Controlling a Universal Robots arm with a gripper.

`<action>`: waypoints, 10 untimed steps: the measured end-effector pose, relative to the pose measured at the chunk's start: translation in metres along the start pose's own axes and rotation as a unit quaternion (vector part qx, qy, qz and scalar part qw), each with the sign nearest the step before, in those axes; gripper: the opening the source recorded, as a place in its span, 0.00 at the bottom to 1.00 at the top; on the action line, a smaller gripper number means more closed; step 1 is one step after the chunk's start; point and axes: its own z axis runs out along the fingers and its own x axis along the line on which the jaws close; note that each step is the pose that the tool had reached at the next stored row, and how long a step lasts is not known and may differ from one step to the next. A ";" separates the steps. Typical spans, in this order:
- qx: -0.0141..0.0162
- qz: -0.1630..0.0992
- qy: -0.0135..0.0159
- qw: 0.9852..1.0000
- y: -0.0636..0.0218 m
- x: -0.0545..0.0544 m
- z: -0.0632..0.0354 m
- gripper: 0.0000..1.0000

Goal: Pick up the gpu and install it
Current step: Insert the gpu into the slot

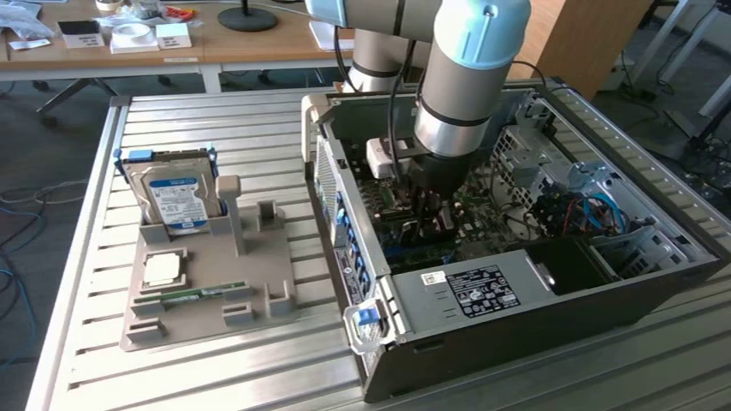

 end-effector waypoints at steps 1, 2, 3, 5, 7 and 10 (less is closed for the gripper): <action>0.000 0.000 0.000 1.000 0.0000 0.000 0.0000 0.33; 0.000 0.000 0.000 1.000 -0.0002 0.000 -0.0004 0.33; 0.000 0.000 0.000 1.000 -0.0003 0.000 -0.0004 0.33; 0.000 0.000 0.000 1.000 -0.0002 0.000 -0.0005 0.40; 0.000 0.000 0.000 1.000 -0.0003 0.000 -0.0005 0.40; 0.000 0.000 0.000 1.000 -0.0003 0.000 -0.0033 0.40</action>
